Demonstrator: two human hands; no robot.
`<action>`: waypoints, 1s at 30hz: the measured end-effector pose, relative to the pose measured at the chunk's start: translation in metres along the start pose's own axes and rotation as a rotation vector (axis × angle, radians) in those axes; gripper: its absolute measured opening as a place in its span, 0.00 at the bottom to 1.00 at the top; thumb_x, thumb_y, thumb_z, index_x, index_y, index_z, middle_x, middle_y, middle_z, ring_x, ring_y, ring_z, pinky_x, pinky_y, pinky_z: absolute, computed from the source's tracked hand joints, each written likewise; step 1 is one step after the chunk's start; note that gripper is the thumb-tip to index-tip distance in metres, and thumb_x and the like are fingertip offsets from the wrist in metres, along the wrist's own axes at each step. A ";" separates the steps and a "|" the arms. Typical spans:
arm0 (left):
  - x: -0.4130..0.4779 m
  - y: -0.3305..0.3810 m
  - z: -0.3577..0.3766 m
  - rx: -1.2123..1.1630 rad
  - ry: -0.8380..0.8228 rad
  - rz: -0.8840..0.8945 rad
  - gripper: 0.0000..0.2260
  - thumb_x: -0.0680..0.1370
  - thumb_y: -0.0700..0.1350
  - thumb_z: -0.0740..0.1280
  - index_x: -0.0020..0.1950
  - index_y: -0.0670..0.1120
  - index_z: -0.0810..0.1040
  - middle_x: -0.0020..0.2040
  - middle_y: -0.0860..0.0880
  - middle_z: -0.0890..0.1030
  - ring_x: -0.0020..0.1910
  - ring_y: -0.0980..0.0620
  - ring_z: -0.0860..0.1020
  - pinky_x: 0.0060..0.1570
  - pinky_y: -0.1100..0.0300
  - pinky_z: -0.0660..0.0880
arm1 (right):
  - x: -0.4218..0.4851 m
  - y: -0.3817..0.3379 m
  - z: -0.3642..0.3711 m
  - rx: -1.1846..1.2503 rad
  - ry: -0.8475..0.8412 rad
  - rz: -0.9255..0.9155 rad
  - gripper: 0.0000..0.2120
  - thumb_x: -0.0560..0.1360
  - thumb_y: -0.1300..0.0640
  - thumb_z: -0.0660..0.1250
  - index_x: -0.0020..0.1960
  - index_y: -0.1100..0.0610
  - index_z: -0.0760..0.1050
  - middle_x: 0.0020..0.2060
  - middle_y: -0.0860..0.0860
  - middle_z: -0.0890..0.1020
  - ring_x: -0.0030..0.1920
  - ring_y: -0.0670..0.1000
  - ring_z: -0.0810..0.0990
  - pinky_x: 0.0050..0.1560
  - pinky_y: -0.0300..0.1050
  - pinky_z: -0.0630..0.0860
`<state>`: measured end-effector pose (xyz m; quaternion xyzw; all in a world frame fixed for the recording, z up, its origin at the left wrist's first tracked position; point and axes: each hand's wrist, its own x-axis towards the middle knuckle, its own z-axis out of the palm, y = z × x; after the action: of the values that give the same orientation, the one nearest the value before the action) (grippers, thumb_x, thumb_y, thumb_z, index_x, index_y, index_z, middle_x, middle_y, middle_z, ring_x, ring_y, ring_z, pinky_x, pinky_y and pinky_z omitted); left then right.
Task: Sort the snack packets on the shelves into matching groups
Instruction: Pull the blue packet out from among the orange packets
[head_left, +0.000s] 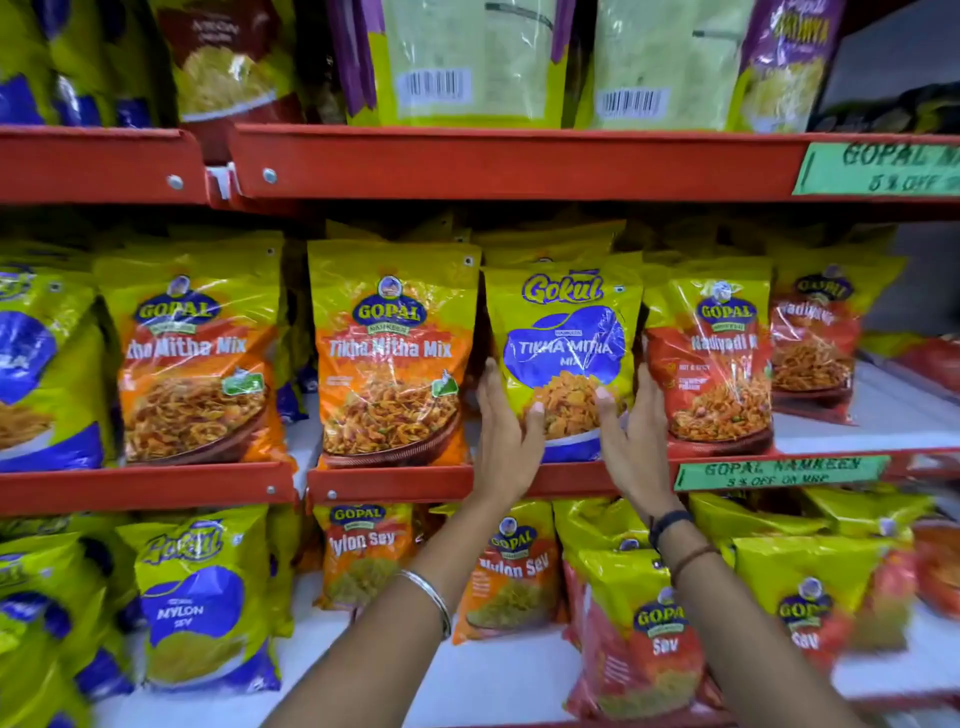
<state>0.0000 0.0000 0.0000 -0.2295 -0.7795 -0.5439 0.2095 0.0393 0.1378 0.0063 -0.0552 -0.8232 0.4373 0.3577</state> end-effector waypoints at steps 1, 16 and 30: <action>0.001 -0.001 0.001 -0.015 -0.017 -0.048 0.31 0.80 0.50 0.60 0.77 0.45 0.47 0.78 0.45 0.55 0.76 0.52 0.55 0.71 0.59 0.57 | 0.003 0.005 -0.001 0.038 -0.026 0.009 0.34 0.77 0.39 0.58 0.77 0.55 0.55 0.74 0.53 0.65 0.74 0.53 0.63 0.72 0.54 0.63; -0.001 0.028 -0.042 -0.174 0.051 0.005 0.24 0.71 0.52 0.70 0.65 0.46 0.71 0.55 0.51 0.80 0.54 0.54 0.79 0.53 0.58 0.75 | -0.009 -0.011 -0.026 0.404 0.071 -0.033 0.30 0.68 0.54 0.76 0.67 0.58 0.70 0.61 0.52 0.80 0.61 0.48 0.78 0.61 0.48 0.76; -0.147 -0.054 -0.097 -0.209 0.007 -0.165 0.20 0.67 0.53 0.71 0.57 0.56 0.72 0.53 0.52 0.81 0.53 0.56 0.80 0.52 0.57 0.76 | -0.157 0.017 0.026 0.435 -0.098 0.171 0.30 0.57 0.43 0.79 0.57 0.43 0.73 0.53 0.50 0.82 0.52 0.52 0.80 0.55 0.58 0.78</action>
<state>0.0951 -0.1270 -0.0941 -0.1833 -0.7340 -0.6383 0.1419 0.1349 0.0671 -0.1006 -0.0251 -0.7184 0.6352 0.2824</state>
